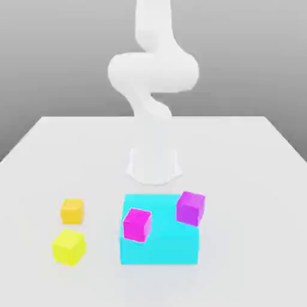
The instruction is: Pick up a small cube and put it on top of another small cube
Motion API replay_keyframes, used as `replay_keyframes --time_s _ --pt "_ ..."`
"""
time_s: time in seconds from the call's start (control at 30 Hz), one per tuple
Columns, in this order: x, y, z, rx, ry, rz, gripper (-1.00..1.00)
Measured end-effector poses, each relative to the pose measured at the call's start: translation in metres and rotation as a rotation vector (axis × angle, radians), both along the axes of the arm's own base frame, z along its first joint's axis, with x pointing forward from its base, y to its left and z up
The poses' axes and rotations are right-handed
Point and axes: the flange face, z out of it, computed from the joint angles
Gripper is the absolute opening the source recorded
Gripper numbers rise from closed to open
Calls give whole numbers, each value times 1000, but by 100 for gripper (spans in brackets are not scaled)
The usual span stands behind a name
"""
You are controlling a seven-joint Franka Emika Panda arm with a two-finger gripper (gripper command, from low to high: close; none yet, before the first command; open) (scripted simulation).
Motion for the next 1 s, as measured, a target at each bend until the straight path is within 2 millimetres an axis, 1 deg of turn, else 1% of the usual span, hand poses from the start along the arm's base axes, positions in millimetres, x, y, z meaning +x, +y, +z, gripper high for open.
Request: replay_keyframes --time_s 0.07,0.13,0.2,0.3,0.37,0.47,0.53,0.6,0.63,0.67,0.7,0.73,0.93,0.97,1.0 --pt "18 -27 -49 -36 75 -18 0" --pt "29 -55 -99 -62 151 -32 0" --pt "31 -83 -149 -79 226 -43 0" --pt "20 -124 -224 -88 341 -53 0" --pt "3 -148 -275 -83 418 -56 0" --pt "-37 -177 -350 -55 535 -54 0" --pt "-69 -188 -393 -25 602 -48 0" --pt "-104 -192 -431 13 662 -39 0" --pt "-121 -191 -448 34 690 -33 0" --pt "-132 -191 -461 49 707 -30 0" --pt "-138 -190 -471 56 715 -28 0" --pt "-138 -188 -479 55 720 -18 0" --pt "-144 -191 -525 57 728 -29 0" --pt "-145 -190 -532 58 727 -28 -100" --pt "-145 -190 -532 58 727 -28 -100"
